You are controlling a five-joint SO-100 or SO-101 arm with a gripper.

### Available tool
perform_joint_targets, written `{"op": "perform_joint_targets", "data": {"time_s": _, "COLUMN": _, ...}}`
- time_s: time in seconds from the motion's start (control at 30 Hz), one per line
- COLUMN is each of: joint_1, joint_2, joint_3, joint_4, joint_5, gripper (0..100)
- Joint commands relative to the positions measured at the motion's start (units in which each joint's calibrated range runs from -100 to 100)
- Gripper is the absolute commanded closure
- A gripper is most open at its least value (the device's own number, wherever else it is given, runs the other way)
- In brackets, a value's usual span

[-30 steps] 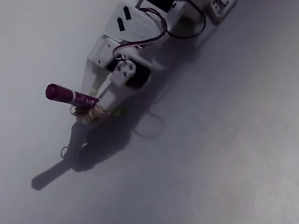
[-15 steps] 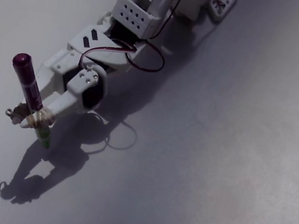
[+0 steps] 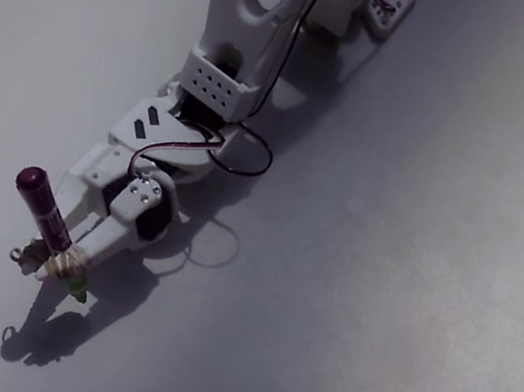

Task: Draw the capital letter X with the green marker.

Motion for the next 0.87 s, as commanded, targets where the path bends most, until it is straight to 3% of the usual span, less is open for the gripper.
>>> {"op": "perform_joint_targets", "data": {"time_s": 0.0, "joint_1": 0.02, "joint_2": 0.34, "joint_3": -1.69, "joint_4": -0.99, "joint_5": -0.34, "gripper": 100}}
{"op": "perform_joint_targets", "data": {"time_s": 0.57, "joint_1": -0.55, "joint_2": 3.29, "joint_3": 1.01, "joint_4": -1.56, "joint_5": -0.54, "gripper": 100}}
{"op": "perform_joint_targets", "data": {"time_s": 0.83, "joint_1": -6.36, "joint_2": -5.80, "joint_3": 15.92, "joint_4": -3.20, "joint_5": -0.39, "gripper": 100}}
